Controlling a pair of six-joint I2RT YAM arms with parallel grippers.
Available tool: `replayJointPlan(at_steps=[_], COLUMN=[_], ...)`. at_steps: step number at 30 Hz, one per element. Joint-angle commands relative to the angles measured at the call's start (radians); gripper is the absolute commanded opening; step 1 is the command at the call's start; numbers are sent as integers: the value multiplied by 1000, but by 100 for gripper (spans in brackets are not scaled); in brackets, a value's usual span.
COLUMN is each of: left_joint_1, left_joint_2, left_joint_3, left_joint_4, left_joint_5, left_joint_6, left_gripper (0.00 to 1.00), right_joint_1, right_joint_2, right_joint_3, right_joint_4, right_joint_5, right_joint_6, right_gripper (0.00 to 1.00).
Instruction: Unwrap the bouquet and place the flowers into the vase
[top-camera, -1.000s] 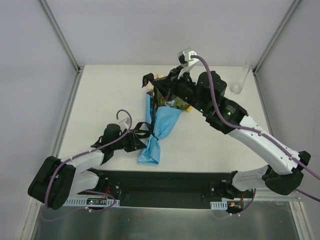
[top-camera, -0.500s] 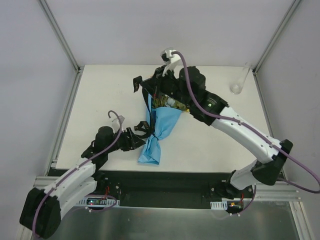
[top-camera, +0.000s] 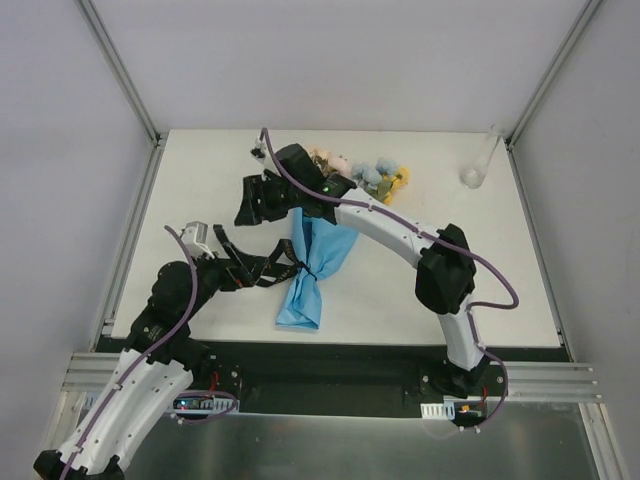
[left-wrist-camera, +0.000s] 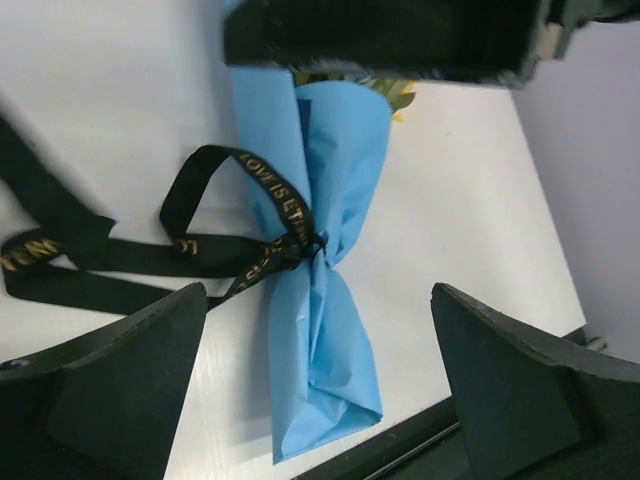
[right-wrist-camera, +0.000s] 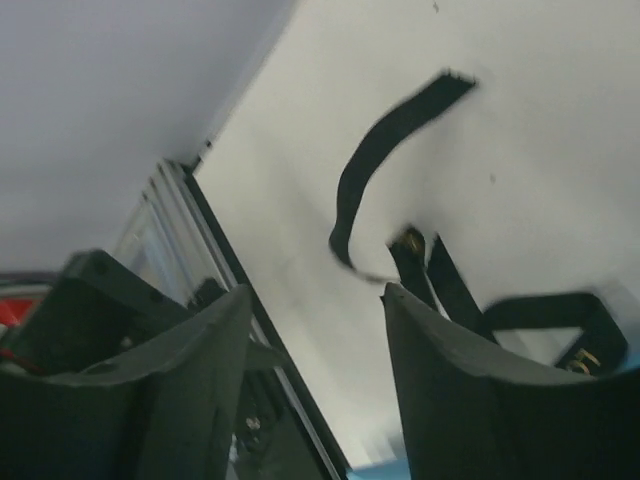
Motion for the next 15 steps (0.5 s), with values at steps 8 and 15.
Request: replayJointPlan(at_steps=[8,15], left_joint_1=[-4,-4], left_joint_2=[256,489], left_joint_3=[56,50], left_joint_4=[-49,84], left_joint_5=[-34,132], left_joint_6=[8,6], left_gripper=[89,61], right_joint_1=[-49,-18], right_joint_2=[-383,-325], right_joint_3=[-520,-537], right_joint_4=[-223,-210], right_joint_5=[285,315], right_joint_6=[-221,-217], right_gripper=[36,27])
